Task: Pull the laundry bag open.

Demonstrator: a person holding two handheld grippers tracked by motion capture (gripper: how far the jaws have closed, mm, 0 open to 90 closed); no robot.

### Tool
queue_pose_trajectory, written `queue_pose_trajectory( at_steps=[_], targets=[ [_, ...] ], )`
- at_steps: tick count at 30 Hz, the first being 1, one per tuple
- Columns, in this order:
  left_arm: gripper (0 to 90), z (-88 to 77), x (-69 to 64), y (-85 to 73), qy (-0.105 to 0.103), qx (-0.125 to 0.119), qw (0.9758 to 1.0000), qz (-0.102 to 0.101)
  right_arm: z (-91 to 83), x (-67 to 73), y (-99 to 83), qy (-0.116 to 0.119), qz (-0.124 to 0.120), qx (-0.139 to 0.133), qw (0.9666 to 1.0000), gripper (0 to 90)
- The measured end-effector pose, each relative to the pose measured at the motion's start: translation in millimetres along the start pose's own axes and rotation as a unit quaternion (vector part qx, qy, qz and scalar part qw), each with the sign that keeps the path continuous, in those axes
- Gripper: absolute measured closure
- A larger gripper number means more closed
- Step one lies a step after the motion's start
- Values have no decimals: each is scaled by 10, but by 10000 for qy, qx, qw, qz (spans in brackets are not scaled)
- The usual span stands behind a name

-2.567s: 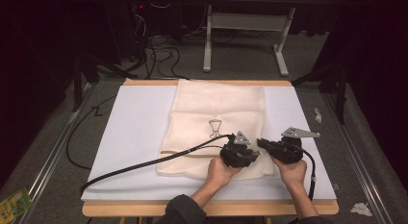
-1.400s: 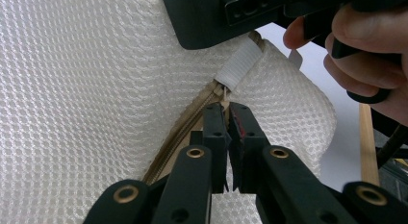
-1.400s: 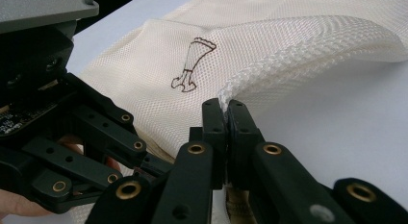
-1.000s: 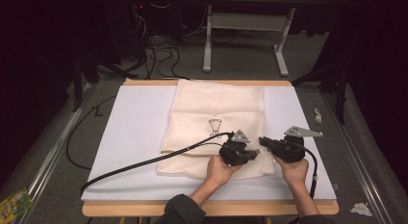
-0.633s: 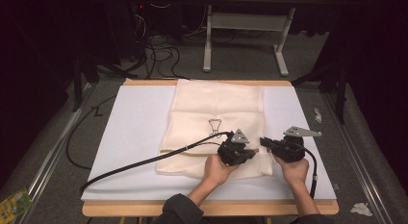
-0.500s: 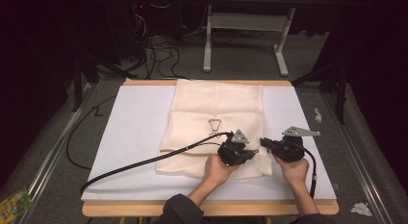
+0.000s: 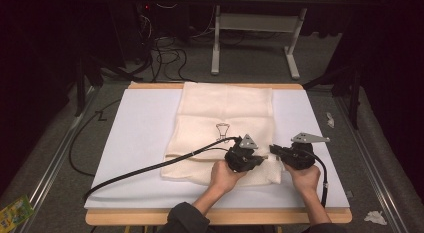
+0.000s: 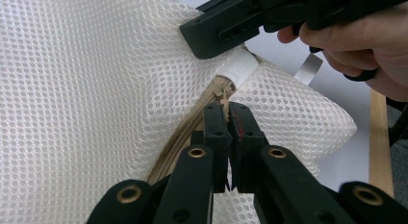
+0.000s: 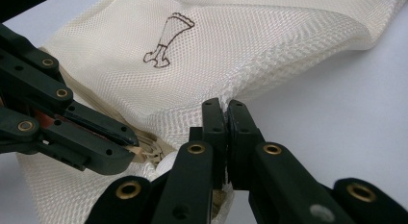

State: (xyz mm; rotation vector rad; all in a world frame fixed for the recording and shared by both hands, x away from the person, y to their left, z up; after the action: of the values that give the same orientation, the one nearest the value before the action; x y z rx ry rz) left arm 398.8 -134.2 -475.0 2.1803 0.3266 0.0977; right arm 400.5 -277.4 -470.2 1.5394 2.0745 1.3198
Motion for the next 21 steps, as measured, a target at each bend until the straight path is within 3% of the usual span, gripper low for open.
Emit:
queue_pose_trajectory(
  at_steps=[13,21],
  targets=[
    [872,-3,-5,-7,36,76,10000,-22,8,-4,-24,39,50,-17,10000,894],
    [872,-12,-15,-20,158,76,9998,79,5,11,-7,-12,35,12,10000,894]
  ],
)
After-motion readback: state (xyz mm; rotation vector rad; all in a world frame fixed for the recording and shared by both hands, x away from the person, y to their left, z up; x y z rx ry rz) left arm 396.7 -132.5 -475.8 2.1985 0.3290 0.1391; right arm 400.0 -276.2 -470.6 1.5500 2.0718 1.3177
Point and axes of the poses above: each handheld gripper's, and its own axes: z roughly forward along the jaws, y roughly out of its top, x roughly to its left, the point moved 6 cm from there along z, roughly forward along the jaws, and after that the axes turned 10 degrees about z, right-handed, at the moved point
